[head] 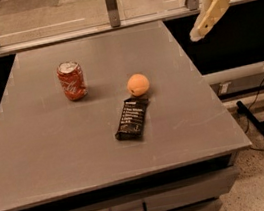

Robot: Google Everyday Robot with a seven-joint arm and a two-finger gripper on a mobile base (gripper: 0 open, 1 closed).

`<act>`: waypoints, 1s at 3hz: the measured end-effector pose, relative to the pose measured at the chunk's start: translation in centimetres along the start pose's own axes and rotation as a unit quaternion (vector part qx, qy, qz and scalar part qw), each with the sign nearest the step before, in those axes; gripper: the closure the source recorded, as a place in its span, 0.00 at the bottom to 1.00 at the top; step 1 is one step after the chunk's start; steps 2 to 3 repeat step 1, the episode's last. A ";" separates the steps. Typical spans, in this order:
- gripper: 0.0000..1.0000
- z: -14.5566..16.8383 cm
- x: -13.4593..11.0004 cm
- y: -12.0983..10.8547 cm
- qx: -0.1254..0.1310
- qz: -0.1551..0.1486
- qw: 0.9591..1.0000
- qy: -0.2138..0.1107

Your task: Move orange near rxbar chocolate

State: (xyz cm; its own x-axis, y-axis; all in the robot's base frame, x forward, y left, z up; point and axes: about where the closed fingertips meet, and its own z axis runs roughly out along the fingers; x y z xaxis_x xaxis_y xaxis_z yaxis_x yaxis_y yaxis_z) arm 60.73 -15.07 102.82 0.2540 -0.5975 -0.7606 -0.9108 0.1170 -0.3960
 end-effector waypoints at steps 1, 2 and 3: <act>0.00 0.4 -0.3 -0.1 -0.001 -0.002 1.000 -0.003; 0.00 0.4 -0.3 -0.1 -0.001 -0.002 1.000 -0.003; 0.00 0.4 -0.3 -0.1 -0.001 -0.002 1.000 -0.003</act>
Offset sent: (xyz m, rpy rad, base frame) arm 0.0000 0.0000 0.0000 0.0000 0.0000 0.0000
